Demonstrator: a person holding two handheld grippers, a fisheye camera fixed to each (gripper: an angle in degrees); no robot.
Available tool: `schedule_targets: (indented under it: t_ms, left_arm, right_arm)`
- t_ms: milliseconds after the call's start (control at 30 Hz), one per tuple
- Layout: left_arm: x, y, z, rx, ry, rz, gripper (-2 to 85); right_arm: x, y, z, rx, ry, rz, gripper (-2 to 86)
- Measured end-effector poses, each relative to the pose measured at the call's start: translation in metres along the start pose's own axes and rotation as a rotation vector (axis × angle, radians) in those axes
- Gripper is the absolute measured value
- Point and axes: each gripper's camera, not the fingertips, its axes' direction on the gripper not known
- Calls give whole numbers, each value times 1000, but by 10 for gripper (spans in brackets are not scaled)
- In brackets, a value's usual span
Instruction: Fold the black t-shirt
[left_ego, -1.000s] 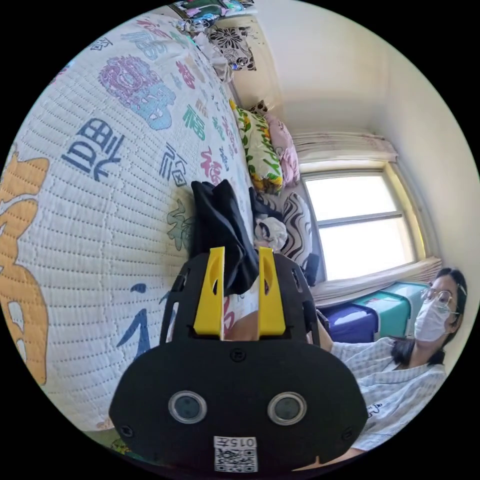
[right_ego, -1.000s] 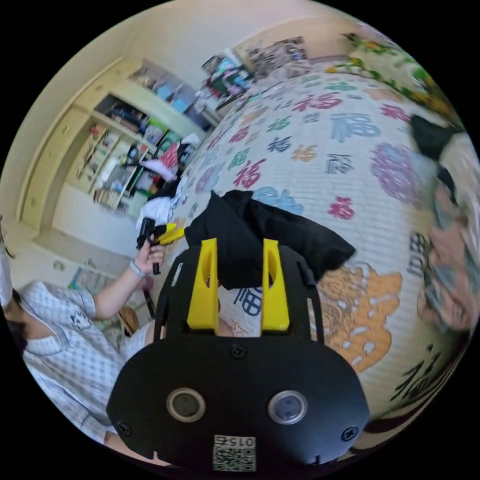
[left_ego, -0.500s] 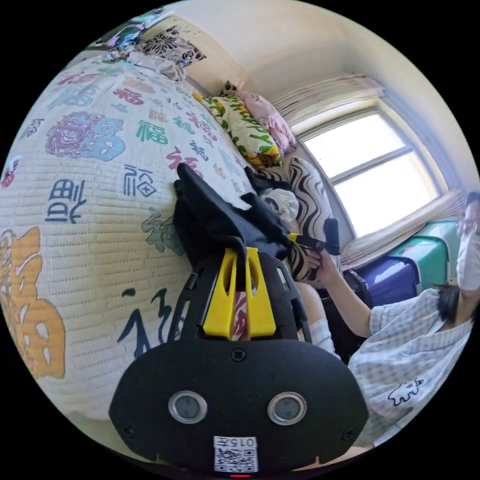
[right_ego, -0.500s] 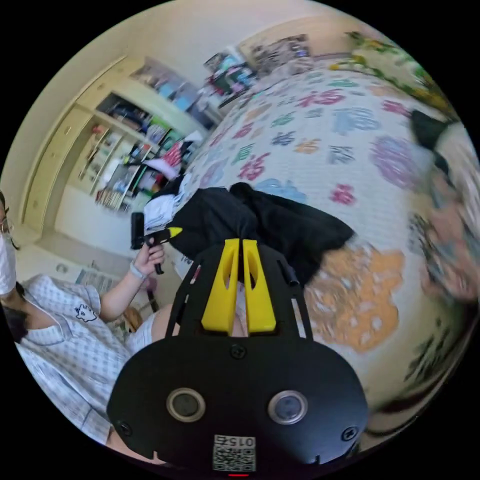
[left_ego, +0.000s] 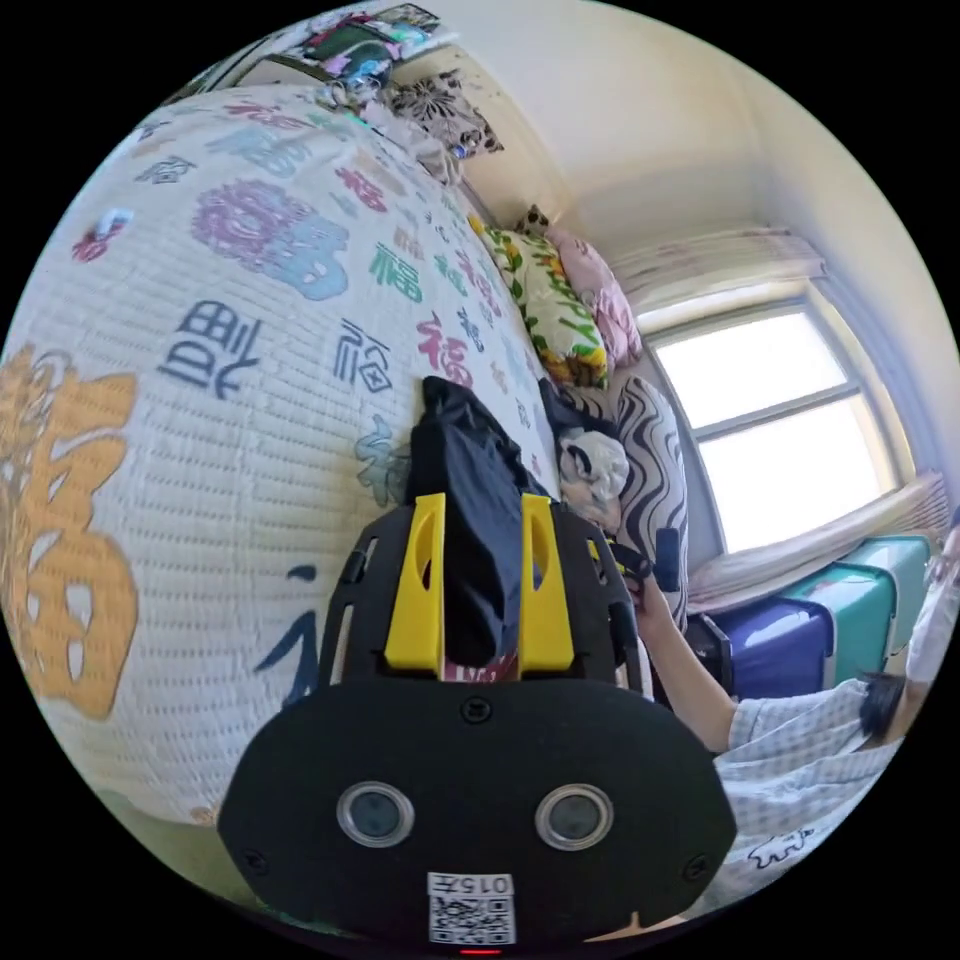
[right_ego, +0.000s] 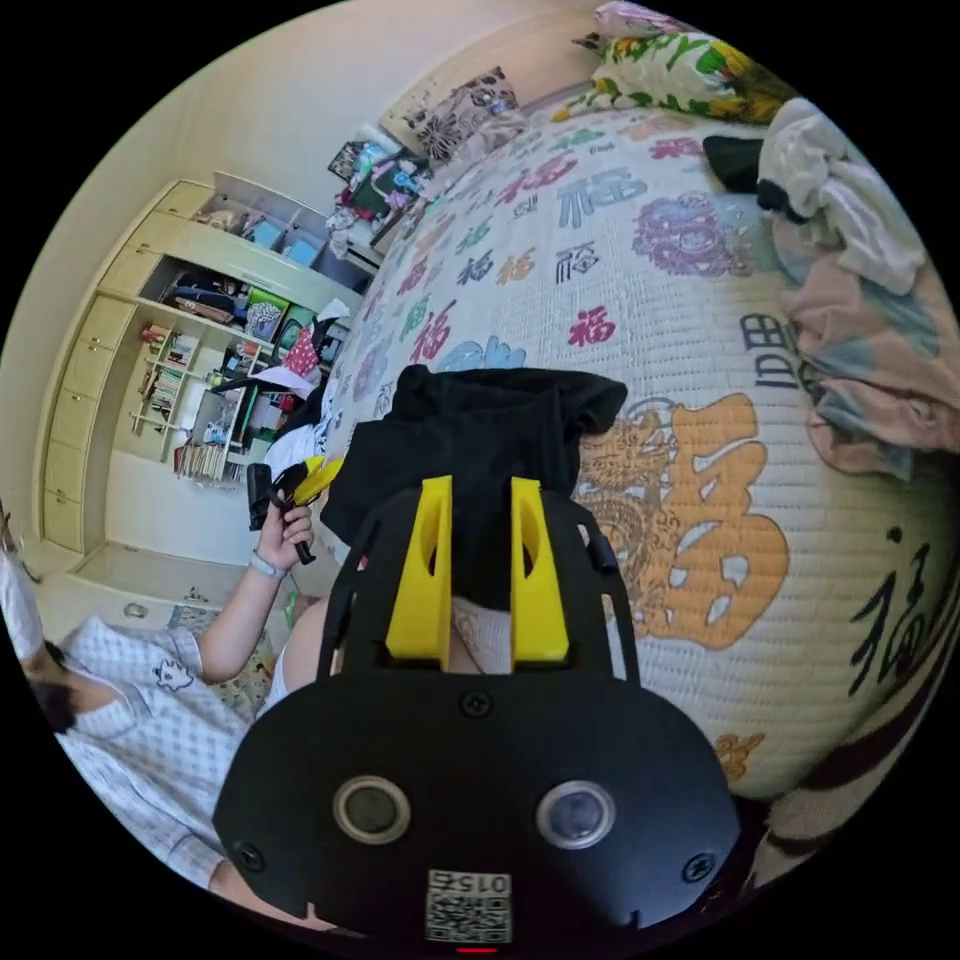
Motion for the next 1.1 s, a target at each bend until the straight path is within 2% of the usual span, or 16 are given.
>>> schedule_targets:
  t_ms: [67,100,133,267,333,400,500,533,600,700,767,833,967,1033,1100]
  left_arm:
    - [-4,-11,15,-129,4,-13,71]
    - [-6,-13,20,-166,4,-17,21]
    - [-5,-14,18,-159,16,-4,17]
    - [23,-19,-42,93,108,201,0]
    - [34,-20,-85,204,117,301,-2]
    - [40,-8,-149,360,174,437,-3]
    - [18,18,-214,428,83,411,1]
    - [8,24,-223,427,42,365,2]
    - [-43,56,-256,430,-102,91,11]
    - [-82,101,-284,444,-140,-110,32]
    - [-85,117,-290,425,-192,-131,52]
    - [-88,124,-287,370,-211,-155,88]
    - [-99,131,-262,134,-301,-189,110]
    - [-105,142,-263,185,-275,-209,107]
    - [-115,158,-275,268,-219,-266,112]
  right_arm:
    - [5,-10,22,-100,-48,30,66]
    - [0,-12,32,-130,-93,11,37]
    - [-11,-13,34,-115,-146,-38,18]
    - [-68,-7,12,0,-309,-288,3]
    - [-126,4,1,11,-435,-519,1]
    - [-176,16,11,-81,-441,-693,1]
    - [-230,40,65,-276,-461,-806,4]
    - [-239,49,97,-408,-468,-808,6]
    - [-238,59,136,-552,-448,-758,9]
    - [-223,55,133,-470,-561,-675,19]
    - [-211,42,116,-373,-531,-646,34]
    - [-189,17,99,-302,-343,-567,72]
    - [-139,-15,91,-259,-50,-405,102]
    - [-107,-26,101,-316,48,-303,116]
    - [-90,-28,115,-397,56,-254,128]
